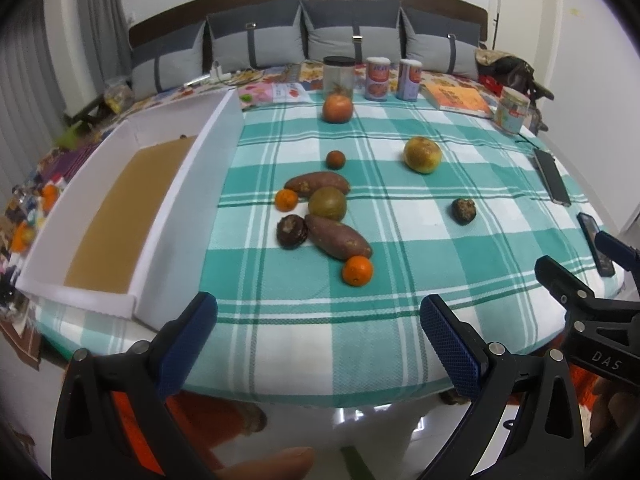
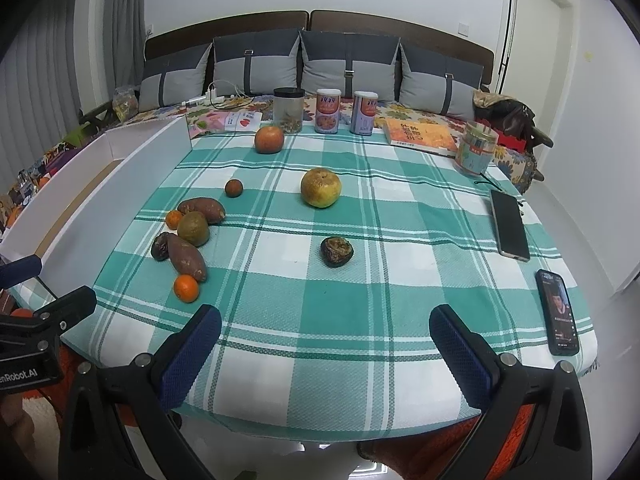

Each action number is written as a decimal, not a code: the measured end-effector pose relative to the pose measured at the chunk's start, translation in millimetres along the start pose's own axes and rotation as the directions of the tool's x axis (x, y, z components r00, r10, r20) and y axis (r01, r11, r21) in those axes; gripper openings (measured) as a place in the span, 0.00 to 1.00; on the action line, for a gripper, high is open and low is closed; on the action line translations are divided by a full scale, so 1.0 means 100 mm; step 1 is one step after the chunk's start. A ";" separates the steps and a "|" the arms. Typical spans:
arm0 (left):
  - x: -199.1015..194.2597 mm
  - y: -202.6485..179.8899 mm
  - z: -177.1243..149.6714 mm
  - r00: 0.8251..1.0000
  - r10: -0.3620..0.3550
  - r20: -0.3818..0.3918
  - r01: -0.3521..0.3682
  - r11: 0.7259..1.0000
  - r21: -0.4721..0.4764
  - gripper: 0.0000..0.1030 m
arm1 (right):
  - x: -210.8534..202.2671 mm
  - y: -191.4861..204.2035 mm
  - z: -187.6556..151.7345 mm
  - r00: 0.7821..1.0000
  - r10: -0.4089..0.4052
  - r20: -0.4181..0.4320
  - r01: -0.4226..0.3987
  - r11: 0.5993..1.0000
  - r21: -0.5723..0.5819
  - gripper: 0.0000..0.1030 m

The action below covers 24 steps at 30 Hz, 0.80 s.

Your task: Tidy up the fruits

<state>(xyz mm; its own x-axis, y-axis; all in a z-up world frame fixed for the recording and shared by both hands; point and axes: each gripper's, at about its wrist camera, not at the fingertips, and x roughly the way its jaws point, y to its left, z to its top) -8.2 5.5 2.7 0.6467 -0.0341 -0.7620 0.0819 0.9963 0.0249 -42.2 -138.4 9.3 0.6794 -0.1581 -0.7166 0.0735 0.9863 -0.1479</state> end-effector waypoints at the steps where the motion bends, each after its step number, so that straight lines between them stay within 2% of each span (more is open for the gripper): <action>1: 0.00 0.00 0.00 1.000 0.002 0.001 -0.002 1.000 -0.001 0.99 | 0.00 0.00 0.00 1.000 0.001 0.001 -0.001 1.000 -0.001 1.00; 11: 0.00 0.01 0.00 1.000 -0.009 -0.006 0.009 1.000 -0.018 0.99 | 0.01 0.01 -0.02 1.000 0.004 -0.002 -0.004 1.000 0.002 1.00; 17: 0.05 0.02 -0.01 0.999 0.005 -0.038 -0.005 1.000 -0.006 0.99 | 0.01 0.01 -0.02 1.000 0.007 -0.006 -0.007 1.000 0.003 1.00; 20: 0.07 0.05 -0.01 0.998 -0.010 -0.055 0.008 1.000 -0.025 0.99 | 0.01 0.01 -0.02 1.000 0.005 -0.001 -0.005 1.000 0.004 1.00; 24: 0.06 0.06 -0.01 0.999 0.020 -0.047 -0.021 1.000 -0.020 0.99 | 0.00 0.01 -0.02 1.000 0.007 0.004 -0.007 1.000 0.006 1.00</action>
<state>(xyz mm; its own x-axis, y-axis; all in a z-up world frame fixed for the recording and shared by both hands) -4.5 11.7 -2.5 0.6120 -0.0101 -0.7908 0.0530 0.9982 0.0283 -43.2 -137.6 7.5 0.6826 -0.1512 -0.7150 0.0729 0.9876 -0.1393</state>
